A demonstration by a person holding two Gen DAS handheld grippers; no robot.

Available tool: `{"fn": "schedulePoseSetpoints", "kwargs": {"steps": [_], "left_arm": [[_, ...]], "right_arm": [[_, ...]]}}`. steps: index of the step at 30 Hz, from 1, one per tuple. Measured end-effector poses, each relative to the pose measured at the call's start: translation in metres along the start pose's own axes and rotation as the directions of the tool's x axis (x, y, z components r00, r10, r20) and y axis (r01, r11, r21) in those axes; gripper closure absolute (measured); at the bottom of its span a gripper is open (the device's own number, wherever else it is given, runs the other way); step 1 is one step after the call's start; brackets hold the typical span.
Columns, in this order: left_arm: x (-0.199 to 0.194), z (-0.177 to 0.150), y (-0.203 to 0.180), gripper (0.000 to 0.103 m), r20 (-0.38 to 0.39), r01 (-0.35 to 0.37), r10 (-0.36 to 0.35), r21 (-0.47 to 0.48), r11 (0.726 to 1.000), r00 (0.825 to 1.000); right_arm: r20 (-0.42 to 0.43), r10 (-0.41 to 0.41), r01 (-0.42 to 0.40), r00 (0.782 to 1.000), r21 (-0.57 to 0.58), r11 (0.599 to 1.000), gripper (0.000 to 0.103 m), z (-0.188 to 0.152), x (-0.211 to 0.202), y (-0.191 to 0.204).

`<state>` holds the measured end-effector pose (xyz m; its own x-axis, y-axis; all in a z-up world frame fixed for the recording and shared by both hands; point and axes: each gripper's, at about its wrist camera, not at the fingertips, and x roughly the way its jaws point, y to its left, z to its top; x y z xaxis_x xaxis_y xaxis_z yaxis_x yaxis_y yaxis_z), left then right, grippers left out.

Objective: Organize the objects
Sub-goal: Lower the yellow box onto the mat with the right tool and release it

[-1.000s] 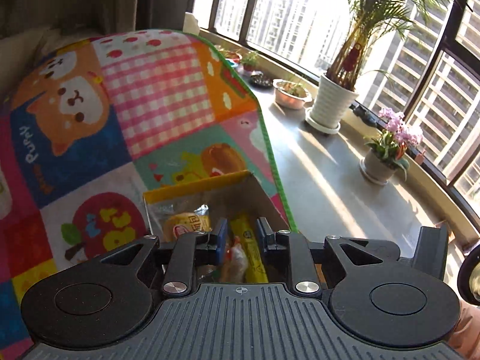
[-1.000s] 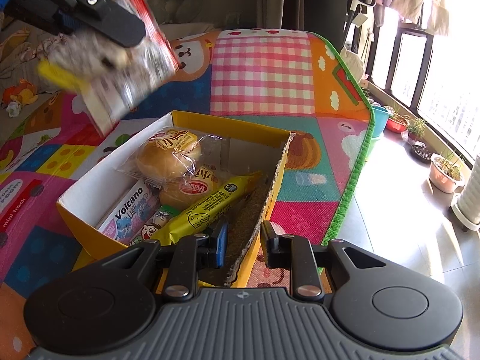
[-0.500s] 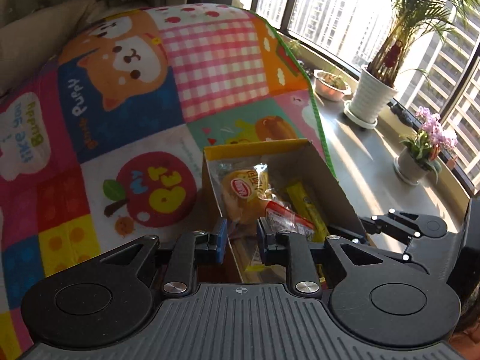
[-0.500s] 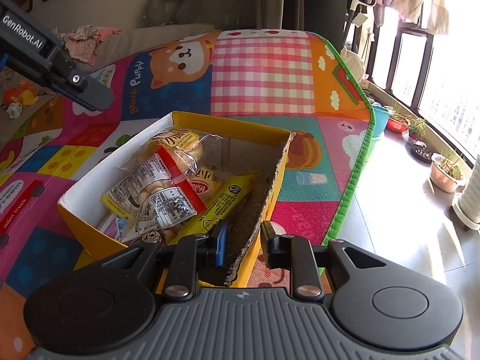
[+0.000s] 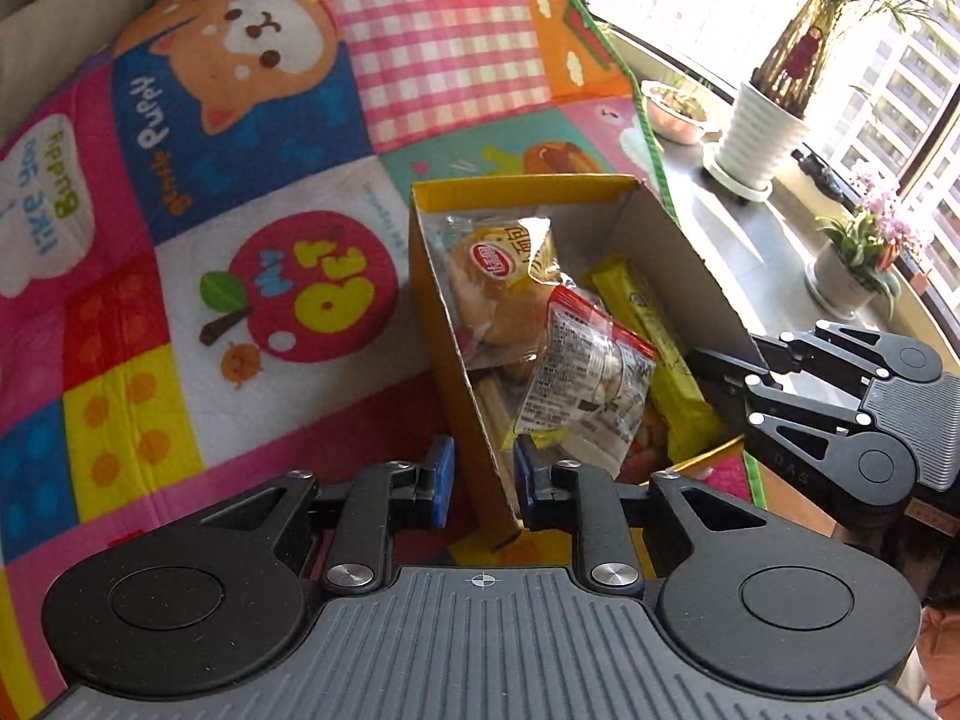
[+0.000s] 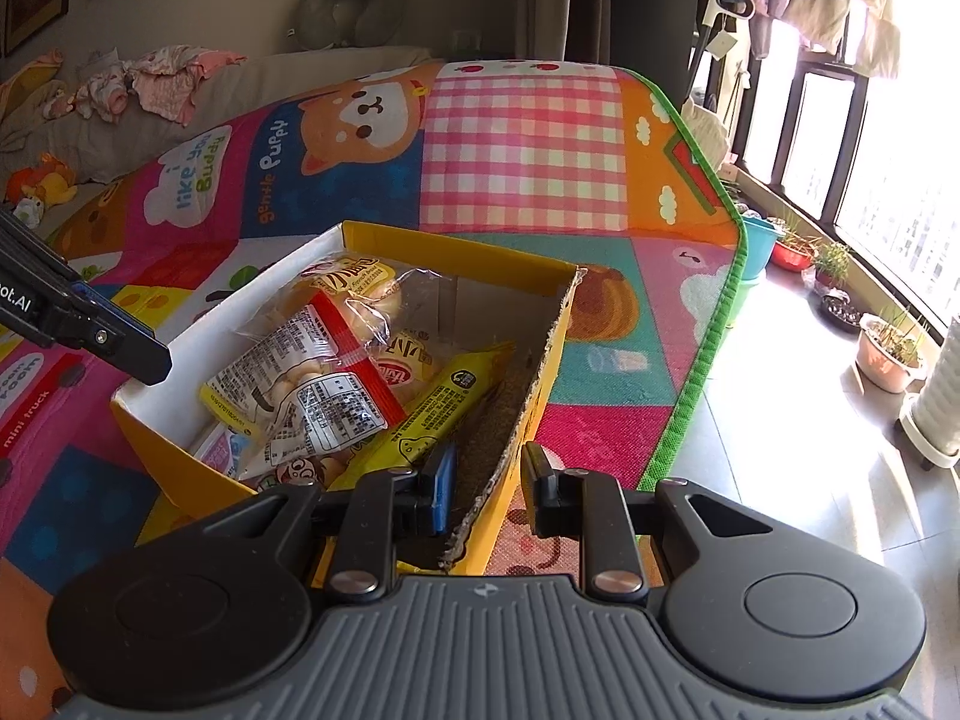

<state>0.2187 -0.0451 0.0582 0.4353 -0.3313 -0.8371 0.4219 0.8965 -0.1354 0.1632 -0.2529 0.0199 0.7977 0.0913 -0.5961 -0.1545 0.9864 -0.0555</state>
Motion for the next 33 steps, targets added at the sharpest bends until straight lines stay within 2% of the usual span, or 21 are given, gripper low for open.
{"fn": "schedulePoseSetpoints", "kwargs": {"steps": [2, 8, 10, 11, 13, 15, 19, 20, 21, 22, 23, 25, 27, 29, 31, 33], "left_arm": [[-0.005, -0.002, -0.001, 0.080, 0.029, -0.005, 0.005, -0.002, 1.000, 1.000], [-0.023, -0.023, -0.008, 0.079, 0.127, -0.043, 0.045, -0.018, 0.999, 0.991], [-0.029, -0.035, -0.014, 0.079, 0.171, -0.075, 0.073, 0.002, 0.997, 0.983], [-0.035, -0.045, -0.019, 0.079, 0.215, -0.103, 0.096, 0.021, 0.994, 0.972], [-0.046, -0.063, -0.027, 0.079, 0.292, -0.140, 0.125, 0.033, 0.990, 0.948], [-0.058, -0.084, -0.034, 0.079, 0.360, -0.144, 0.129, 0.016, 0.989, 0.924], [-0.077, -0.135, -0.054, 0.079, 0.440, -0.138, 0.133, -0.020, 0.990, 0.888], [-0.081, -0.151, -0.061, 0.079, 0.455, -0.142, 0.136, -0.021, 0.990, 0.880], [-0.085, -0.164, -0.067, 0.079, 0.468, -0.145, 0.138, -0.022, 0.989, 0.873], [-0.088, -0.178, -0.072, 0.079, 0.479, -0.148, 0.143, -0.028, 0.989, 0.866], [-0.091, -0.189, -0.076, 0.079, 0.483, -0.149, 0.149, -0.039, 0.988, 0.863], [-0.095, -0.207, -0.080, 0.079, 0.483, -0.158, 0.173, -0.071, 0.985, 0.858], [-0.104, -0.220, -0.082, 0.079, 0.502, -0.181, 0.207, -0.102, 0.978, 0.840], [-0.115, -0.227, -0.080, 0.079, 0.535, -0.182, 0.228, -0.138, 0.974, 0.814], [-0.127, -0.232, -0.077, 0.079, 0.561, -0.163, 0.232, -0.170, 0.972, 0.795], [-0.131, -0.234, -0.077, 0.079, 0.568, -0.136, 0.212, -0.174, 0.975, 0.795]], "right_arm": [[0.006, 0.001, -0.001, 1.000, -0.016, 1.000, 0.085, 0.001, 0.000, 0.001], [0.034, -0.028, 0.030, 0.999, -0.063, 0.998, 0.086, 0.005, 0.004, 0.004], [0.034, -0.034, 0.036, 0.999, -0.063, 0.997, 0.086, 0.007, 0.004, 0.004], [0.036, -0.049, 0.051, 0.998, -0.059, 0.997, 0.086, 0.008, 0.003, 0.003], [0.044, -0.078, 0.080, 0.996, -0.037, 0.996, 0.078, 0.008, -0.003, 0.001], [0.062, -0.097, 0.097, 0.993, -0.003, 0.995, 0.052, 0.007, -0.015, -0.002], [0.125, -0.136, 0.131, 0.983, 0.045, 0.990, 0.040, -0.003, -0.064, 0.003], [0.143, -0.140, 0.133, 0.980, 0.057, 0.989, 0.028, -0.007, -0.078, 0.006], [0.172, -0.145, 0.133, 0.974, 0.080, 0.988, 0.012, -0.014, -0.095, 0.010], [0.208, -0.146, 0.125, 0.967, 0.109, 0.986, 0.004, -0.023, -0.115, 0.016], [0.239, -0.146, 0.116, 0.960, 0.133, 0.984, 0.000, -0.032, -0.131, 0.023], [0.262, -0.149, 0.104, 0.953, 0.179, 0.978, 0.000, -0.057, -0.159, 0.038], [0.244, -0.137, 0.083, 0.960, 0.218, 0.972, 0.000, -0.077, -0.172, 0.051], [0.230, -0.111, 0.061, 0.967, 0.216, 0.974, 0.000, -0.097, -0.180, 0.070], [0.251, -0.151, 0.109, 0.956, 0.172, 0.979, 0.000, -0.109, -0.185, 0.087], [0.274, -0.182, 0.143, 0.944, 0.156, 0.977, 0.000, -0.112, -0.189, 0.095]]}}
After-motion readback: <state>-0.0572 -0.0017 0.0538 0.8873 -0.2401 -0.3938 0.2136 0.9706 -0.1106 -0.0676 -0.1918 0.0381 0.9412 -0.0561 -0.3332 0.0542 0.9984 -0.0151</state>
